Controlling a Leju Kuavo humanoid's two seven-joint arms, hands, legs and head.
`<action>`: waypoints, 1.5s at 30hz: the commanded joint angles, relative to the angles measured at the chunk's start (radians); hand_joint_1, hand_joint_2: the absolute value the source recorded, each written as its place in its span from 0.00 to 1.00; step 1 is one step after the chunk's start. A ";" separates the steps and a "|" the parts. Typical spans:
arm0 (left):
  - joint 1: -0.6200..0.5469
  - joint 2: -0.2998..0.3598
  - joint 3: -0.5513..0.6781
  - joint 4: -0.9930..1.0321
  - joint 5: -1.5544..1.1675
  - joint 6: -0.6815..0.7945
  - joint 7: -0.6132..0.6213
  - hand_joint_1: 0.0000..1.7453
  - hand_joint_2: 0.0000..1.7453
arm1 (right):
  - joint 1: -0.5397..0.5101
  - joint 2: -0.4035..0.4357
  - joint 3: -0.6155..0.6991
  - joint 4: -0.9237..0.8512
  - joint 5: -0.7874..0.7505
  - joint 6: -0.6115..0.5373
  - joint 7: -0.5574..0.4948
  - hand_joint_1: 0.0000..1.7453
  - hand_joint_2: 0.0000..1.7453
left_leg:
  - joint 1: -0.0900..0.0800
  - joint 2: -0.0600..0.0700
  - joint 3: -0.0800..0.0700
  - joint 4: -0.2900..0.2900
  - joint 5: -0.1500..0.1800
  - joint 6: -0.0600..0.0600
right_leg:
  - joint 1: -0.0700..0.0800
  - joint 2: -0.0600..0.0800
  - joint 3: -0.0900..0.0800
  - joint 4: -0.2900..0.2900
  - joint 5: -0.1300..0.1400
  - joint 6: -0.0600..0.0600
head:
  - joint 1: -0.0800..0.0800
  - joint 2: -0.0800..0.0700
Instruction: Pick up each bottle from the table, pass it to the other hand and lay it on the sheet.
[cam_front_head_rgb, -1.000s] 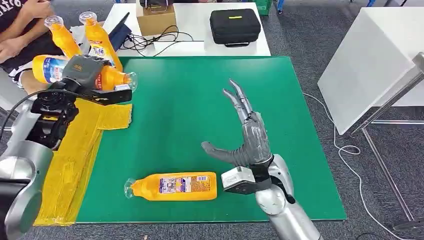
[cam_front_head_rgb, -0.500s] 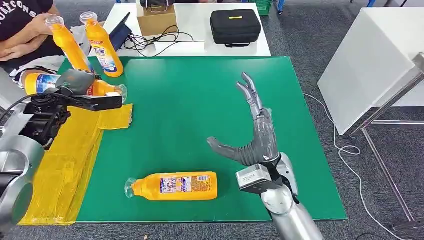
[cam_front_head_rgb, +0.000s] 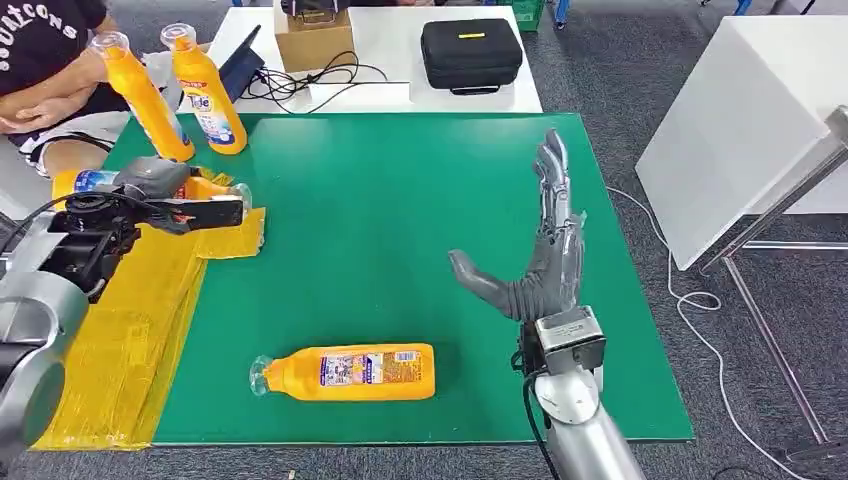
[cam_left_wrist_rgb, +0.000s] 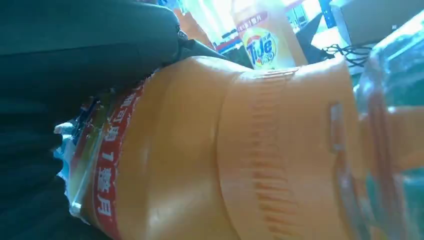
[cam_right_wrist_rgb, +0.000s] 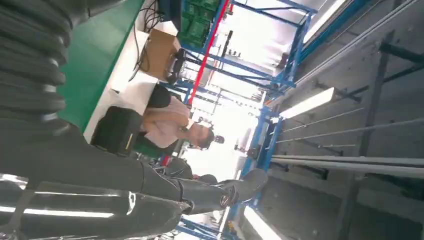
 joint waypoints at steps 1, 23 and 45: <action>-0.039 -0.021 -0.018 0.101 0.022 -0.031 -0.004 1.00 1.00 | -0.032 -0.008 -0.015 0.032 0.008 -0.009 0.031 0.00 1.00 | 0.000 0.000 0.003 0.000 -0.001 -0.001 | 0.000 -0.001 0.003 -0.001 -0.001 0.000 | 0.000 0.000; 0.050 -0.048 -0.014 0.162 0.061 -0.181 -0.020 0.00 1.00 | -0.065 -0.016 0.006 0.140 0.019 -0.033 0.042 0.00 1.00 | 0.000 0.000 0.003 -0.001 -0.001 -0.001 | 0.000 -0.001 0.004 -0.001 -0.001 0.000 | 0.000 0.000; 0.249 -0.080 0.300 -0.369 0.811 -0.192 -0.456 0.00 1.00 | -0.073 -0.085 0.148 0.191 0.305 0.159 0.205 0.00 1.00 | 0.000 0.000 0.003 -0.001 -0.001 0.000 | 0.000 0.000 0.003 -0.002 0.000 0.000 | 0.000 0.000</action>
